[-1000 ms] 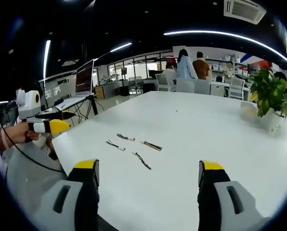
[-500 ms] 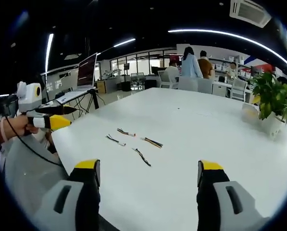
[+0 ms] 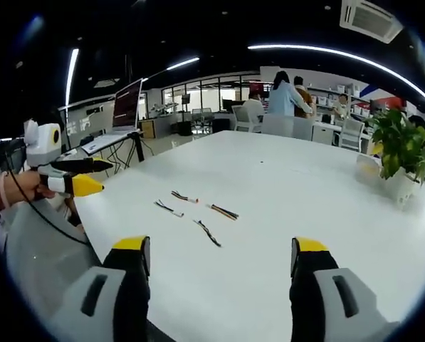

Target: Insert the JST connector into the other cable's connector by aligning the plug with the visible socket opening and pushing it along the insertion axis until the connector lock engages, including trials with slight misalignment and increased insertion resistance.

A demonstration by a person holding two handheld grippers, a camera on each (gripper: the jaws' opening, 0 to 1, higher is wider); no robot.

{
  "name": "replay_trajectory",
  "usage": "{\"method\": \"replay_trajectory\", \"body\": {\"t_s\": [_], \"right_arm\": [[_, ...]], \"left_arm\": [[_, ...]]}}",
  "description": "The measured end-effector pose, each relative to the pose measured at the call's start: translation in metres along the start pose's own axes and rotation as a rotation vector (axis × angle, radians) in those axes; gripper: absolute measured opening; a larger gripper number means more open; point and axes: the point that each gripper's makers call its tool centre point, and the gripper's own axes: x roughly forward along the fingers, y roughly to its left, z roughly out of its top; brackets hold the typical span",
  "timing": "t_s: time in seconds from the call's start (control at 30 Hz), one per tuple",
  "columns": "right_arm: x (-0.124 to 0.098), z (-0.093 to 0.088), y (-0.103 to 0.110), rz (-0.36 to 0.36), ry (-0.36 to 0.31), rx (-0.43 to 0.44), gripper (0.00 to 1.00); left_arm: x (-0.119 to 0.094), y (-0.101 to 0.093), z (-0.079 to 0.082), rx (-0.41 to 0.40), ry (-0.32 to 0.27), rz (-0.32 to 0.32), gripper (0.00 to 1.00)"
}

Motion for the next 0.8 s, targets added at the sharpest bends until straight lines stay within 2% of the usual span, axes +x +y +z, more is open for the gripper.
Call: {"method": "replay_trajectory", "body": {"t_s": [0.13, 0.33, 0.6, 0.8], "right_arm": [[-0.001, 0.001, -0.001, -0.005, 0.001, -0.006, 0.77], [0.000, 0.001, 0.000, -0.003, 0.008, -0.025, 0.76], [0.005, 0.002, 0.002, 0.009, 0.008, -0.020, 0.75], [0.008, 0.003, 0.002, 0.019, 0.005, -0.006, 0.74]], "left_arm": [[0.001, 0.000, -0.003, -0.019, 0.016, -0.010, 0.69], [0.006, -0.011, -0.008, 0.062, 0.052, -0.040, 0.69], [0.010, -0.008, 0.008, 0.059, 0.028, -0.040, 0.69], [0.012, -0.004, 0.008, 0.038, 0.033, -0.044, 0.69]]}}
